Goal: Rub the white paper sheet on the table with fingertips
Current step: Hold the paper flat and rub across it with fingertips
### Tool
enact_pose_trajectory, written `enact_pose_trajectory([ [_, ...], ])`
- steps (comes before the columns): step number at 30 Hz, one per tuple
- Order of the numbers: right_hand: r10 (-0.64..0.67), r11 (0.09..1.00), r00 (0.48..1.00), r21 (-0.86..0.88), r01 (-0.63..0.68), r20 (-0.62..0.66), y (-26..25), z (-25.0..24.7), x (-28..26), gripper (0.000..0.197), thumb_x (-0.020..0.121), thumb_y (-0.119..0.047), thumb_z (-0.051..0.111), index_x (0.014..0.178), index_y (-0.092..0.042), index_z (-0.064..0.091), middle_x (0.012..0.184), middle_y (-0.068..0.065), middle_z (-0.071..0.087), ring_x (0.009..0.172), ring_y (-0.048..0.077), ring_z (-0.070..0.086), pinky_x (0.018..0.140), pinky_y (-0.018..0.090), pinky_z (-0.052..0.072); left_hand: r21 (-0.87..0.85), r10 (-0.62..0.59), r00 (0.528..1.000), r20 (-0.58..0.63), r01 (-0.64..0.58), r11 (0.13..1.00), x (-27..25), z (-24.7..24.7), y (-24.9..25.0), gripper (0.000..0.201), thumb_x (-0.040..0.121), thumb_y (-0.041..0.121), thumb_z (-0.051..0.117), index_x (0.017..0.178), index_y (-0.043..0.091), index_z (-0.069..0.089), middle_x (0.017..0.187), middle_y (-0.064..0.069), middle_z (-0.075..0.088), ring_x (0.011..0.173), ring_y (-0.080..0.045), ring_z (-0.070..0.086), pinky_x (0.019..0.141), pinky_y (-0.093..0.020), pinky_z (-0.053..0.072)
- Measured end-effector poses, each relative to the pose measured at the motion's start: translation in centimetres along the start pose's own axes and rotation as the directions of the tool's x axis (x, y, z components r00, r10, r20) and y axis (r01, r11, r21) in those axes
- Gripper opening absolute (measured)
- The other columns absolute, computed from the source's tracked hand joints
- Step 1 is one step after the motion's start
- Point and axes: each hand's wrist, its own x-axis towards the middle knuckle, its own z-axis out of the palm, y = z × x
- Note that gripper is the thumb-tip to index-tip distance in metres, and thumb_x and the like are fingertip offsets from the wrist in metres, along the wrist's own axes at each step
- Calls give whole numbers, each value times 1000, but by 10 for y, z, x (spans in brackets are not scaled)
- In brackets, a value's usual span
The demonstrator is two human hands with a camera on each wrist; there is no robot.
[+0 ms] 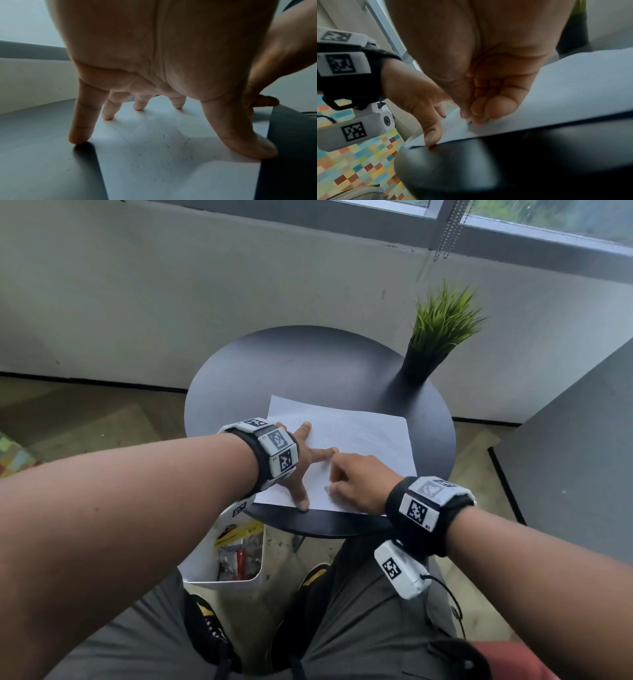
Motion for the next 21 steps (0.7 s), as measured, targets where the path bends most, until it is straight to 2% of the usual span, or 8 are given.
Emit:
enact_pose_trajectory([
  [2, 22, 1000, 1000, -22, -22, -3, 4, -7, 6, 13, 87, -29, 64, 90, -20, 55, 94, -1, 60, 91, 22, 57, 75, 31, 44, 14, -1, 1000, 1, 1, 1000, -1, -2, 1, 122, 58, 79, 75, 144, 65, -11, 164, -6, -19, 143, -53, 17, 107, -65, 31],
  [6, 198, 979, 962, 86, -185, -186, 16, -17, 20, 8, 85, -24, 60, 87, -19, 53, 98, 4, 63, 92, 25, 57, 70, 29, 40, 19, -7, 1000, 6, 7, 1000, -1, -3, 2, 121, 59, 78, 74, 142, 66, -13, 164, -5, -19, 143, -53, 18, 106, -66, 31],
  [9, 23, 999, 999, 30, -22, -29, -6, 3, 9, 10, 88, -27, 60, 90, -20, 53, 97, 2, 61, 86, 21, 54, 71, 29, 39, 14, -10, 1000, 10, 10, 1000, -2, -1, 2, 121, 57, 79, 75, 142, 67, -10, 164, -4, -20, 142, -54, 17, 105, -68, 32],
  [11, -17, 1000, 997, 0, 17, 73, -11, 3, 4, 11, 88, -30, 62, 90, -20, 56, 94, 0, 61, 77, 16, 54, 66, 29, 41, 23, -5, 1000, 12, 5, 1000, -2, -2, 2, 122, 57, 79, 75, 142, 66, -12, 164, -5, -21, 142, -55, 19, 106, -67, 32],
  [13, 82, 996, 997, 23, -82, 6, 0, -14, 13, 9, 87, -26, 63, 87, -19, 56, 93, 2, 62, 71, 17, 55, 62, 28, 44, 27, -2, 1000, 12, 1, 1000, -3, -4, 3, 122, 59, 78, 75, 143, 66, -12, 164, -7, -20, 141, -54, 24, 106, -65, 34],
  [16, 190, 981, 971, 61, -183, -144, 9, -27, 19, 8, 86, -22, 60, 86, -19, 53, 97, 4, 61, 81, 23, 54, 66, 29, 42, 25, -12, 1000, 18, 12, 1000, -3, -4, 3, 120, 61, 77, 75, 143, 66, -12, 164, -9, -19, 140, -53, 26, 105, -64, 34],
  [19, 20, 1000, 1000, -2, -20, 20, -13, -7, 8, 14, 88, -24, 60, 82, -30, 49, 96, -2, 55, 86, 20, 50, 72, 27, 37, 14, -16, 1000, 22, 15, 1000, -5, -4, 3, 119, 61, 74, 77, 145, 64, -8, 163, -14, -19, 138, -54, 31, 104, -61, 37],
  [21, -48, 999, 992, -20, 50, 117, -18, -1, 4, 9, 88, -27, 63, 86, -25, 55, 96, -3, 54, 87, 19, 52, 69, 27, 37, 13, -9, 1000, 25, 9, 1000, -7, -3, 2, 120, 62, 74, 77, 145, 64, -10, 163, -16, -19, 137, -54, 33, 104, -58, 38],
])
